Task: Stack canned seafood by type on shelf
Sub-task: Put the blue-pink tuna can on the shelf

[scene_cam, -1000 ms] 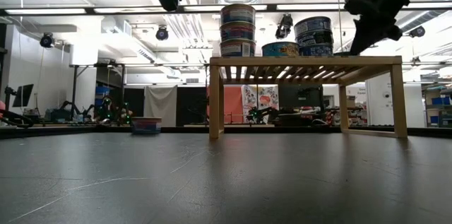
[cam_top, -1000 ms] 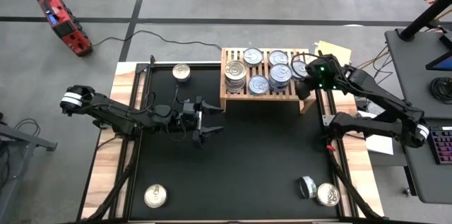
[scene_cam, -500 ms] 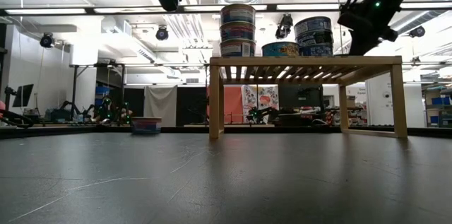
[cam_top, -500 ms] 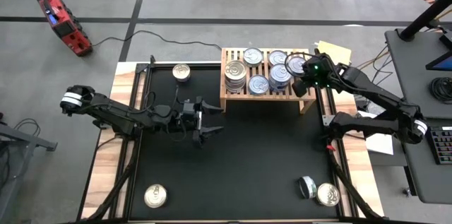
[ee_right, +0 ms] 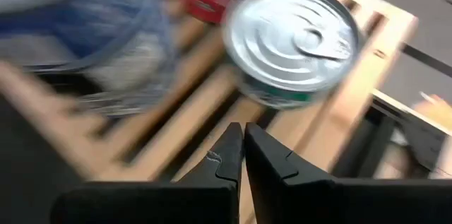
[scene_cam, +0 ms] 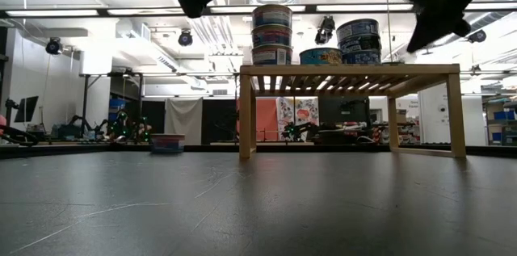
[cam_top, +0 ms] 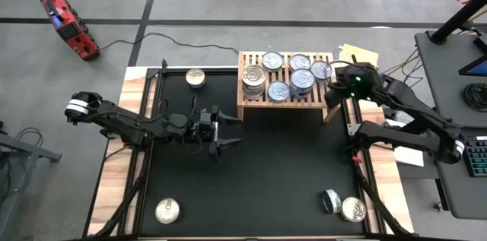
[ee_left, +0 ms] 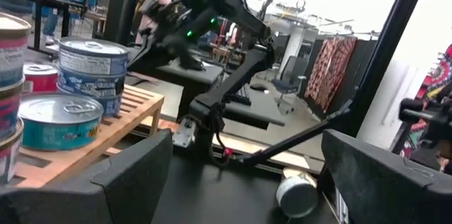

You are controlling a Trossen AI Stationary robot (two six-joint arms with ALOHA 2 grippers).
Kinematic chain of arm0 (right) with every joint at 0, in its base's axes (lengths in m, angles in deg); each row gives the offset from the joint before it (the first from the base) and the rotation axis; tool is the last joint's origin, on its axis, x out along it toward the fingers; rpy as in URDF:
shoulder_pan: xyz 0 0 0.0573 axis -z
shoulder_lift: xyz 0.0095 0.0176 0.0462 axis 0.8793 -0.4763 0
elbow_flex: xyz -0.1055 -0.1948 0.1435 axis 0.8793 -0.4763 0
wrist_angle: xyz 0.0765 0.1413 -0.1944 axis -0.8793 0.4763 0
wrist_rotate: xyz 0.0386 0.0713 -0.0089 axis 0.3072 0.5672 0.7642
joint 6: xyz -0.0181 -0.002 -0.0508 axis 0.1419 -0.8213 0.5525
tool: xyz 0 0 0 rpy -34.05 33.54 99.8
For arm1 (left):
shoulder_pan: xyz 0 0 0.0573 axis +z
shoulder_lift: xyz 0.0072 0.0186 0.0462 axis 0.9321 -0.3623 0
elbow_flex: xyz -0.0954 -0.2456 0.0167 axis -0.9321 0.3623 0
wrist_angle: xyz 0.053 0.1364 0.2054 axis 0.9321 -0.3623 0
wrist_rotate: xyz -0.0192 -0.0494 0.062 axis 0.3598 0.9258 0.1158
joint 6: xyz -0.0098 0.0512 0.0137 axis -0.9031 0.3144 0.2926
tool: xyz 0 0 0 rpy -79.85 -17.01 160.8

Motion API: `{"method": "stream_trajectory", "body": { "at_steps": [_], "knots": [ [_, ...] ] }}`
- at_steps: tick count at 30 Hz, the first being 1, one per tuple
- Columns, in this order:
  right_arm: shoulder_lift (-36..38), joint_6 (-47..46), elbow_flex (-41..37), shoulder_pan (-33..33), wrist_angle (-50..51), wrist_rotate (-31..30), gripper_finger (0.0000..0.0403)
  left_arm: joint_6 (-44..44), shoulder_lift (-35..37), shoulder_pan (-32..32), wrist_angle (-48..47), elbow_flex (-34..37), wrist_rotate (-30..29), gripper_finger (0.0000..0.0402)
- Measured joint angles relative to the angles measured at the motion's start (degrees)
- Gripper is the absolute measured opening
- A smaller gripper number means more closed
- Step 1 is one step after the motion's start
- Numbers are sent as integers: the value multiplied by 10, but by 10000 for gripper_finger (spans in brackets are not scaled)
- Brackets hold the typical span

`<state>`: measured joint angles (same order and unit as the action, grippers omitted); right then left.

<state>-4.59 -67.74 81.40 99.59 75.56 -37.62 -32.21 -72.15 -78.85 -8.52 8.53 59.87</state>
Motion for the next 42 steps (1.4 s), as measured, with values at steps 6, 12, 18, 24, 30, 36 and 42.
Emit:
{"method": "stream_trajectory", "body": {
  "at_steps": [6, 12, 18, 24, 30, 36, 42],
  "knots": [
    [76, -8, -34, -51, -59, 121, 9, 4, 0, -10, -25, 0, -42, 347],
    [107, -8, -68, -107, -147, 210, 9, -51, 0, -14, -99, 0, -49, 346],
    [112, -5, -69, -170, -232, 220, 9, -78, 23, -11, -278, -52, -47, 327],
    [86, 15, -69, -220, -286, 220, 9, -92, 14, -3, -616, -191, -138, 317],
    [47, 50, -84, -252, -355, 216, 9, -73, -10, -3, -747, -254, -186, 316],
    [36, 83, -107, -262, -383, 215, 9, -40, -10, -3, -753, -233, -194, 316],
    [36, 87, -152, -262, -406, 215, 9, 0, -10, -2, -755, -194, -196, 316]
  ]
}}
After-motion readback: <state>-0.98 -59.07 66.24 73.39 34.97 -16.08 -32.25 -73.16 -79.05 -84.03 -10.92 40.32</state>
